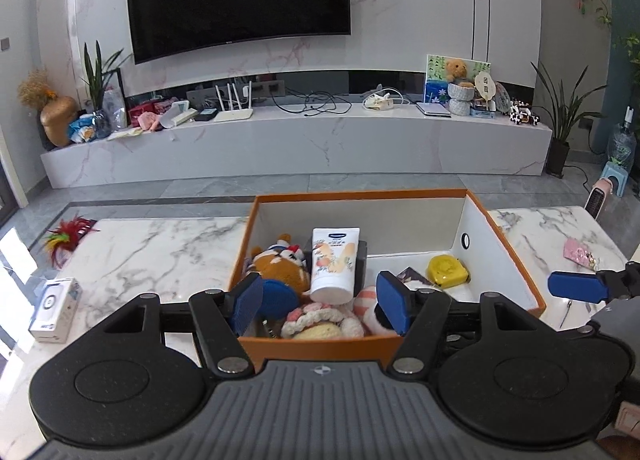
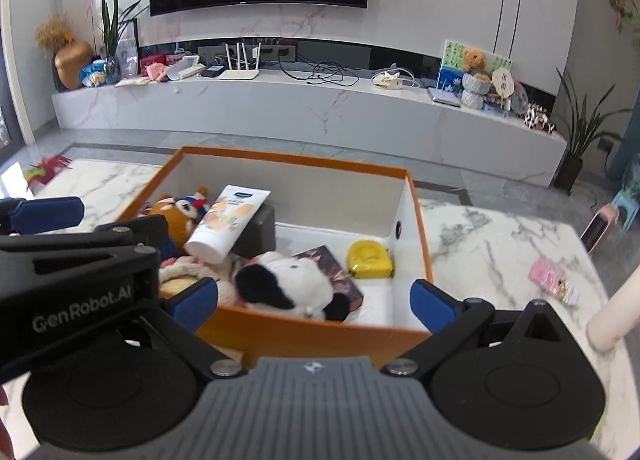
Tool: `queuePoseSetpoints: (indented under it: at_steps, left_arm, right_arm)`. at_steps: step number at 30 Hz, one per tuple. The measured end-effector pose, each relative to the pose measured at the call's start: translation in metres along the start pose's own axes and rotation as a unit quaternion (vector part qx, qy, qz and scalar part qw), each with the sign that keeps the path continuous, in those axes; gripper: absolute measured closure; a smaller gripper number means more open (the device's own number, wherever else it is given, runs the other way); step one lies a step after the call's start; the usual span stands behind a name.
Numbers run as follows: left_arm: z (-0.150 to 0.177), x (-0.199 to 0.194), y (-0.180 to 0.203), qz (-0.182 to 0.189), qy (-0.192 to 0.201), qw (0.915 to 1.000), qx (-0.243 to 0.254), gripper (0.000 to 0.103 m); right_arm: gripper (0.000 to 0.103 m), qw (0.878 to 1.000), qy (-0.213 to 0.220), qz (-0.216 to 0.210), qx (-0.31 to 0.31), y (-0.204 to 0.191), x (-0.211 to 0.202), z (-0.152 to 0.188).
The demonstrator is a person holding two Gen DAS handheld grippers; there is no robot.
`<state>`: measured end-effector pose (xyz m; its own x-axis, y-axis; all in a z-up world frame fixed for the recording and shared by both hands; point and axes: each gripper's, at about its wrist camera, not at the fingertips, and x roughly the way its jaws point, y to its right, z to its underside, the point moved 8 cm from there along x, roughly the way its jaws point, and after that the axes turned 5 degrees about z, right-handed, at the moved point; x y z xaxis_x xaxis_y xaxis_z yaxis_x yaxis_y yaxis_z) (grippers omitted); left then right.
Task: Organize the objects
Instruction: 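Withdraw both grippers from the box toward the brown cube and pink case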
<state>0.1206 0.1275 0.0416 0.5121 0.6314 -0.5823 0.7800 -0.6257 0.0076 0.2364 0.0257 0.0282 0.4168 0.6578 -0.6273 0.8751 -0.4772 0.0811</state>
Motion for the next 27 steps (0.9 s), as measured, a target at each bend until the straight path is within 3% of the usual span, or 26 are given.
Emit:
queuePoseSetpoints:
  at_steps: [13, 20, 27]
  left_arm:
    - [0.051, -0.046, -0.01, 0.03, -0.014, 0.9992, -0.02, 0.027]
    - [0.075, -0.033, -0.018, 0.045, -0.046, 0.9976, -0.024, 0.027]
    - [0.093, -0.006, -0.012, 0.086, -0.078, 0.992, -0.05, 0.027]
  right_arm:
    - [0.001, 0.999, -0.015, -0.042, -0.014, 0.001, -0.04, 0.062]
    - [0.001, 0.993, -0.079, -0.083, -0.021, -0.011, -0.018, 0.111]
    - [0.001, 0.989, -0.113, -0.086, -0.043, -0.025, 0.002, 0.134]
